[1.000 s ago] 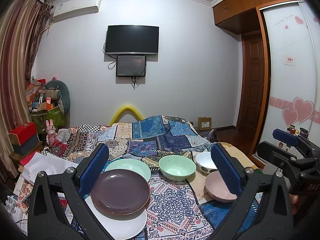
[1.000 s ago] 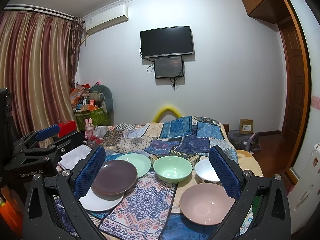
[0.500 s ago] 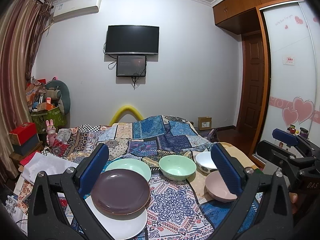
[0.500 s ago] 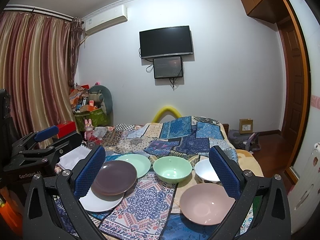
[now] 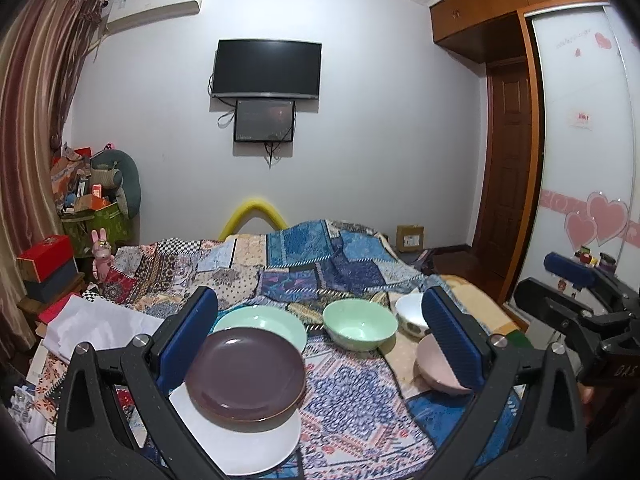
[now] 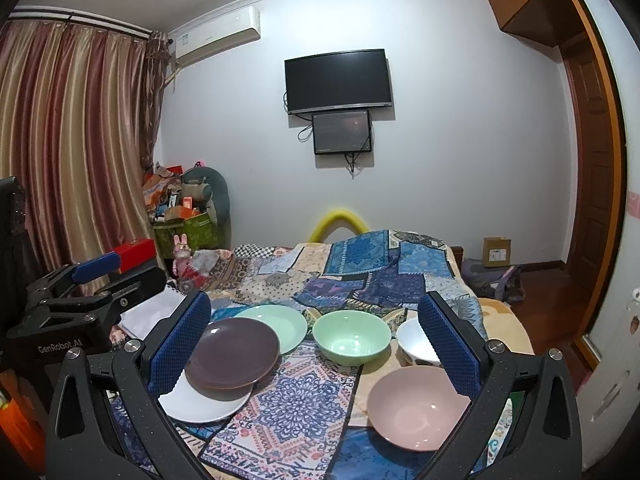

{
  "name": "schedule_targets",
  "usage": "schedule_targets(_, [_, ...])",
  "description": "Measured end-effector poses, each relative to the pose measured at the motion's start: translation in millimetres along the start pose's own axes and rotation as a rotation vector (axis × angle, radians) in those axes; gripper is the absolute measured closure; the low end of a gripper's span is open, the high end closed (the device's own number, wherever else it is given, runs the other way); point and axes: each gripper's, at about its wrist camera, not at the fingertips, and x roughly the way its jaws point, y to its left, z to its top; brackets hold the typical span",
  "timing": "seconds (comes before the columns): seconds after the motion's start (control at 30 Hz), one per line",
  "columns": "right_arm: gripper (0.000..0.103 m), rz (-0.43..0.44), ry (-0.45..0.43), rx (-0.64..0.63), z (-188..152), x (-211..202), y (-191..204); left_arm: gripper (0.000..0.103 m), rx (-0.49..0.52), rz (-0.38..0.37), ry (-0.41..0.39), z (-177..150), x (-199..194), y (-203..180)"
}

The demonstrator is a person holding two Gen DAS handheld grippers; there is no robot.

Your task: Organize plates and bowls

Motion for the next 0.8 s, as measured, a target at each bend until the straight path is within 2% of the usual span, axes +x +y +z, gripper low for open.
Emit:
schedule_targets(0.23, [0.0, 0.03, 0.04, -0.04, -7, 20, 20, 0.0, 0.049, 0.083, 0.043, -14, 9, 25])
schedule_targets(0.4, [0.0, 0.075, 0.06, -0.033, -19, 38, 32, 0.0, 0.047, 0.142, 0.082, -29, 20, 53])
schedule_targets(0.5, [0.0, 0.093, 0.104, -0.044, -24, 55, 42, 0.0, 0.039, 0.172, 0.116, -41, 30, 74])
schedule_targets(0.73, [0.0, 0.117, 0.229, -0.019, -40, 101, 51, 0.0, -0.054, 0.168, 0.236, -66, 67, 130])
schedule_targets(0.8, [0.0, 0.136, 0.273, -0.003, -48, 119, 52, 0.004, -0.081, 0.165, 0.269, -75, 80, 146])
